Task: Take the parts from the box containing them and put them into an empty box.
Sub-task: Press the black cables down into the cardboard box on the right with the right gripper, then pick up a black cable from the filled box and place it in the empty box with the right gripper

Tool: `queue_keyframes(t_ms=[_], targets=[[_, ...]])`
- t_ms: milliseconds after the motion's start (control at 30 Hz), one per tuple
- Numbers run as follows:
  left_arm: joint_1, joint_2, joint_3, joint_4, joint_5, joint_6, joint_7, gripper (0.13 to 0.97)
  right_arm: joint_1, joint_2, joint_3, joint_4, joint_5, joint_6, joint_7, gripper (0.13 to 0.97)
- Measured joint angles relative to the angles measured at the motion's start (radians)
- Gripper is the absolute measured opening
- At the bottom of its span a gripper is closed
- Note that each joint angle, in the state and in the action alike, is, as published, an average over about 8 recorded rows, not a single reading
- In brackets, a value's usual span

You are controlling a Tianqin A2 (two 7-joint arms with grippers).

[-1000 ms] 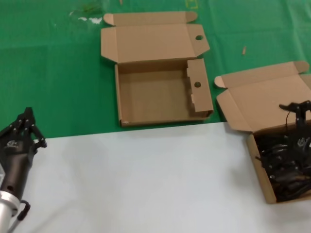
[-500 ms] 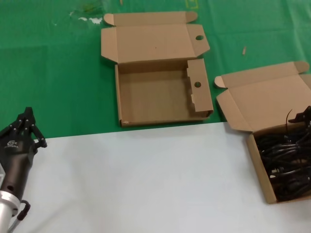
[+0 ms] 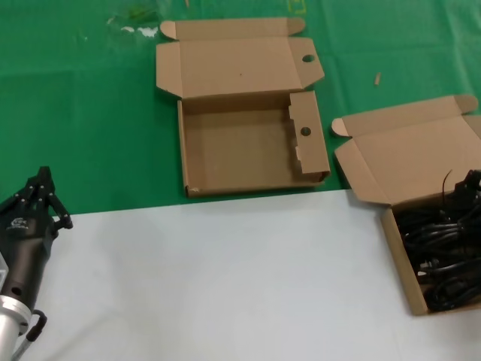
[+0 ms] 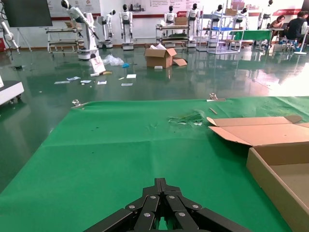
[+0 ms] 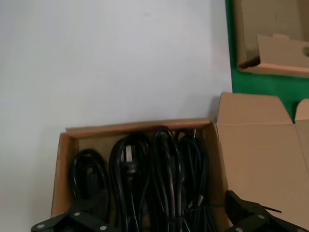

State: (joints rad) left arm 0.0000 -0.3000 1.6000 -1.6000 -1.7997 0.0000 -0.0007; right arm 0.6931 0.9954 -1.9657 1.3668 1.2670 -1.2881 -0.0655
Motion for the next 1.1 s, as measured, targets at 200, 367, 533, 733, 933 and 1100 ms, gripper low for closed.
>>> queue_keyframes(t_ms=[200,367,533,733,933,1100], targets=[[0.0,0.0,0.0,0.0,0.0,0.0,0.0,0.14,0.054,-0.021,-0.03,-0.056,-0.009,-0.023,-0.032,0.784],[0.0,0.0,0.0,0.0,0.0,0.0,0.0,0.14,0.071,-0.039,-0.043,-0.09,-0.005,-0.018,-0.051,0.695],[0.0,0.0,0.0,0.0,0.0,0.0,0.0,0.14,0.073,-0.062,-0.056,-0.133,0.0,0.002,-0.08,0.573],[0.0,0.0,0.0,0.0,0.0,0.0,0.0,0.14,0.087,-0.088,-0.074,-0.198,-0.001,0.019,-0.122,0.522],[0.0,0.0,0.0,0.0,0.0,0.0,0.0,0.14,0.125,-0.11,-0.092,-0.257,-0.01,0.02,-0.153,0.367],[0.0,0.0,0.0,0.0,0.0,0.0,0.0,0.14,0.162,-0.115,-0.103,-0.269,-0.018,0.002,-0.152,0.301]])
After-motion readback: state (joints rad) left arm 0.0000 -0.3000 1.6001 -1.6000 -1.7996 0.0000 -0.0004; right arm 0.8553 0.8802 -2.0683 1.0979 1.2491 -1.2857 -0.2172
